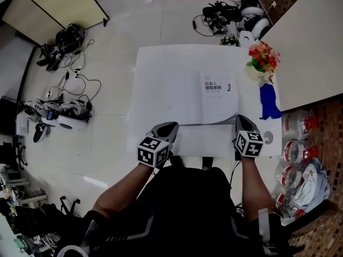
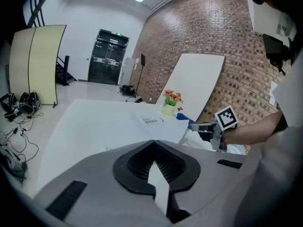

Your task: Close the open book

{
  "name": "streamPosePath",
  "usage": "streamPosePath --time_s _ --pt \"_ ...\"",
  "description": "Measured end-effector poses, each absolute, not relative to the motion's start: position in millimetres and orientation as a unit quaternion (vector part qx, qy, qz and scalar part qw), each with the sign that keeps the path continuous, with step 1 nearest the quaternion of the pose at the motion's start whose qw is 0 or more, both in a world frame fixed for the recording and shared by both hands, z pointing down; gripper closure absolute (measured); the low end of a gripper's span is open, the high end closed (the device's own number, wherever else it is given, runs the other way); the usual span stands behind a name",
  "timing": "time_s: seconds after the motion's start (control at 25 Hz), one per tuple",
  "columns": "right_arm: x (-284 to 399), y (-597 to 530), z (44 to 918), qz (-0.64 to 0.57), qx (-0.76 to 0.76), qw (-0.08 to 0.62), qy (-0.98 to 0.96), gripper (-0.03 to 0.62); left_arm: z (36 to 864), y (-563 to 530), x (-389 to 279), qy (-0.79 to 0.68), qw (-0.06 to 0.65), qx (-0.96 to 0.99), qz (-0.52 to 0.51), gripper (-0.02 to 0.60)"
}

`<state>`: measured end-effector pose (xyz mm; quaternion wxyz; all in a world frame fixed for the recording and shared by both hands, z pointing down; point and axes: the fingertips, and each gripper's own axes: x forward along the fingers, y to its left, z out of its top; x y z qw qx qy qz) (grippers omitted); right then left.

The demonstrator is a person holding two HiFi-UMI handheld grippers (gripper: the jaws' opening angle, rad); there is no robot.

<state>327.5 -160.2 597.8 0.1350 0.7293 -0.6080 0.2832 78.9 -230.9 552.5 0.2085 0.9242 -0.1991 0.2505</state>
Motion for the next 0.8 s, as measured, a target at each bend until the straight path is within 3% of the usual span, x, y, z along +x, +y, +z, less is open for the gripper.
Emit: streamPosePath --time_s 0.24,0.8 --pt "342.1 -136.9 637.0 0.386 0.733 0.06 -0.557 0.594 556.2 -233.1 73.0 -0.216 0.226 0.917 0.246 0.588" --pt "347.5 -126.4 641.1 0.376 0.734 0.143 -0.548 0.594 567.4 -246.9 57.7 -0.243 0.246 0.91 0.23 0.588"
